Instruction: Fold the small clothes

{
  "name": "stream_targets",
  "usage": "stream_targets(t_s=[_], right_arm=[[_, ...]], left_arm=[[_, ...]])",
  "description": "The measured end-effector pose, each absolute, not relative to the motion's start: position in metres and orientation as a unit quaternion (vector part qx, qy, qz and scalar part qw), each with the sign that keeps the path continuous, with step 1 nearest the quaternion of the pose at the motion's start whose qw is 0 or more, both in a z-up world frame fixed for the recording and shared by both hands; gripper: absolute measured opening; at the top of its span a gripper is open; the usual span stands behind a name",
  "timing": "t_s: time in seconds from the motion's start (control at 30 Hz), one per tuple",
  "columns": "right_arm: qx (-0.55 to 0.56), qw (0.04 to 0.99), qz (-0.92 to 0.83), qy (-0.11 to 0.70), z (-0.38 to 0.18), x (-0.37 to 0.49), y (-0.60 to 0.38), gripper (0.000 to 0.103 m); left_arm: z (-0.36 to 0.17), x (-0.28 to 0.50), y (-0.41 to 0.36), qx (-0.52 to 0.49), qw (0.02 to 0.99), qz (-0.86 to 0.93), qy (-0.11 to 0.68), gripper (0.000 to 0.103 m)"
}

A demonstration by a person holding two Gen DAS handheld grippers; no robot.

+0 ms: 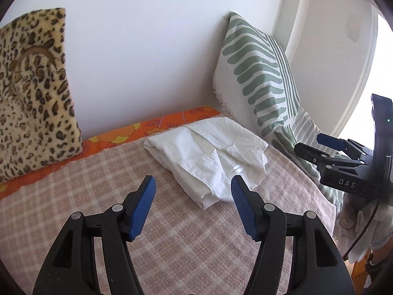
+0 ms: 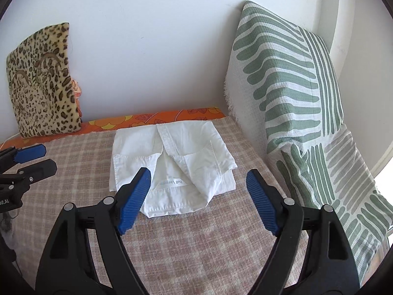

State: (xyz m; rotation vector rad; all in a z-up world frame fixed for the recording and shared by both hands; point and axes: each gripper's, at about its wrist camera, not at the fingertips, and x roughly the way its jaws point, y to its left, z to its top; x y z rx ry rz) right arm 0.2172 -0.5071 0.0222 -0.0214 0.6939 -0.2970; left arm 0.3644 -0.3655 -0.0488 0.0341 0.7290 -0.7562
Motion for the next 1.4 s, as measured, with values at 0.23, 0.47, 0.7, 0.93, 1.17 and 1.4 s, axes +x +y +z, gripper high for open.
stream_targets(t_s=[0.23, 0.47, 0.7, 0.93, 1.17, 1.4], right_arm=[[-0.006, 0.933, -0.152, 0.327, 0.023, 0.151, -0.463, 0.092], [0.028, 0.936, -0.159, 0.314, 0.014, 0.101, -0.441, 0.092], [0.017, 0.936, -0.162, 0.31, 0.007, 0.084, -0.425, 0.092], [0.022, 0.935, -0.167, 0.311, 0.003, 0.078, -0.424, 0.092], [0.026, 0.937, -0.164, 0.309, 0.003, 0.082, -0.417, 0.092], [0.022, 0.936, -0.158, 0.314, -0.001, 0.084, -0.41, 0.092]], left_arm=[[-0.028, 0.295, -0.311, 0.016, 0.874, -0.37, 0.314, 0.074], [-0.015, 0.236, -0.283, 0.044, 0.887, -0.359, 0.286, 0.082], [-0.015, 0.202, -0.265, 0.041, 0.904, -0.339, 0.259, 0.096], [-0.022, 0.195, -0.255, 0.031, 0.904, -0.334, 0.267, 0.097], [-0.019, 0.188, -0.252, 0.044, 0.91, -0.326, 0.254, 0.102], [-0.024, 0.184, -0.249, 0.044, 0.91, -0.324, 0.254, 0.102]])
